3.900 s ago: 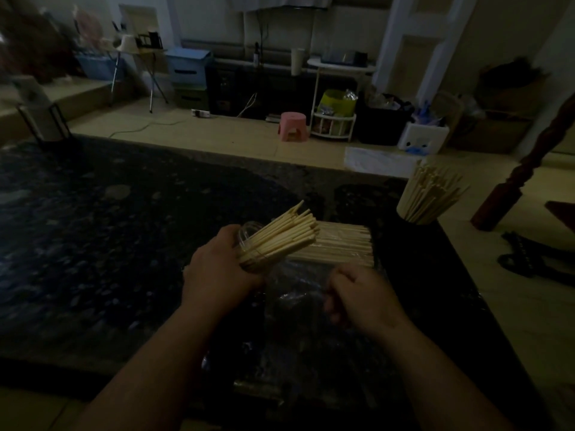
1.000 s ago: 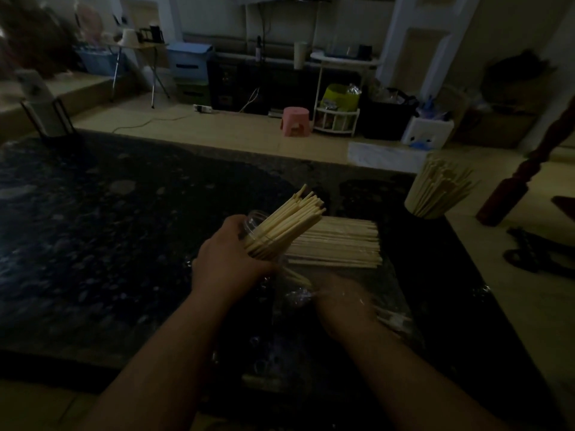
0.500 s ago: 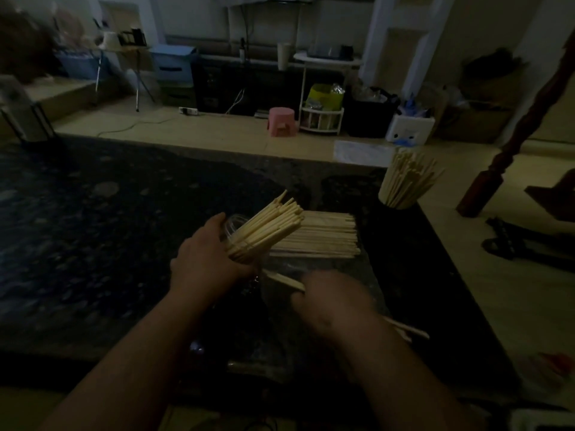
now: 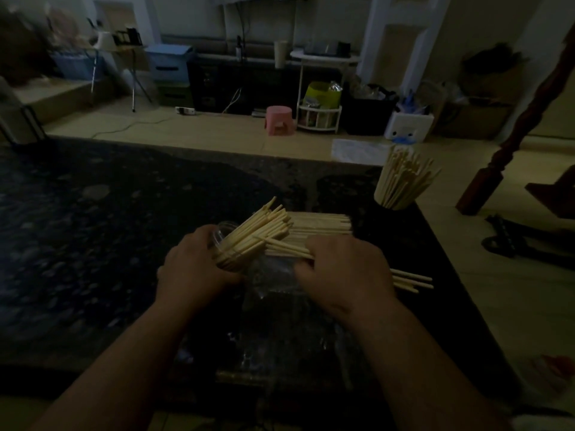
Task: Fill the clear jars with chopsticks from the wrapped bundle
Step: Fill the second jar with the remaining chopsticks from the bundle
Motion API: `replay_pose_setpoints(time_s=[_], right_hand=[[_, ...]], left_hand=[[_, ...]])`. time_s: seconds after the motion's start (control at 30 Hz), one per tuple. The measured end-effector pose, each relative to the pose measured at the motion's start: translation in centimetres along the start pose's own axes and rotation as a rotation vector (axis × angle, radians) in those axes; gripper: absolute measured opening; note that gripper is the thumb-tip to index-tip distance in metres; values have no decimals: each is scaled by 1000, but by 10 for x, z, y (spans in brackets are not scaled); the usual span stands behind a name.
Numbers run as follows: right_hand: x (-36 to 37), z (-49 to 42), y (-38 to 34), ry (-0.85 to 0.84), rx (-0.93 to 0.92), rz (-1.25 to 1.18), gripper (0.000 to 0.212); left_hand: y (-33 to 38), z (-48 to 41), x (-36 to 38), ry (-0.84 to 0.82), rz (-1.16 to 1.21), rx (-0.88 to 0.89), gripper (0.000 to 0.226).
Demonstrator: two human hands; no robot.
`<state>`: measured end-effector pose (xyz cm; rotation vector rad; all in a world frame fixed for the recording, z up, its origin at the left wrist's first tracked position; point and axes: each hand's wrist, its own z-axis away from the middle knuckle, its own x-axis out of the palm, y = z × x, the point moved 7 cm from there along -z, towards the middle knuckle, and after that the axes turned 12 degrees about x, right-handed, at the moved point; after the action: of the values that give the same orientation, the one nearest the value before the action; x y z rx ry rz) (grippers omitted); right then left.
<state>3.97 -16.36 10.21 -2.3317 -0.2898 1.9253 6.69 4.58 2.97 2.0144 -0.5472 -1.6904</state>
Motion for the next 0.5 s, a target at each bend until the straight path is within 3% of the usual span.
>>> replay_pose_setpoints(time_s=[0.13, 0.23, 0.4, 0.5], right_hand=[[-2, -3, 0, 301, -134, -50, 32], [4, -1, -1, 350, -218, -159, 27], [0, 0, 3, 432, -149, -235, 28], [-13, 2, 11, 577, -73, -380, 29]], left_hand=[[2, 1, 6, -14, 0, 15, 97], [3, 1, 9, -36, -20, 24, 98], [2, 2, 11, -58, -41, 31, 92], [1, 3, 11, -61, 12, 25, 86]])
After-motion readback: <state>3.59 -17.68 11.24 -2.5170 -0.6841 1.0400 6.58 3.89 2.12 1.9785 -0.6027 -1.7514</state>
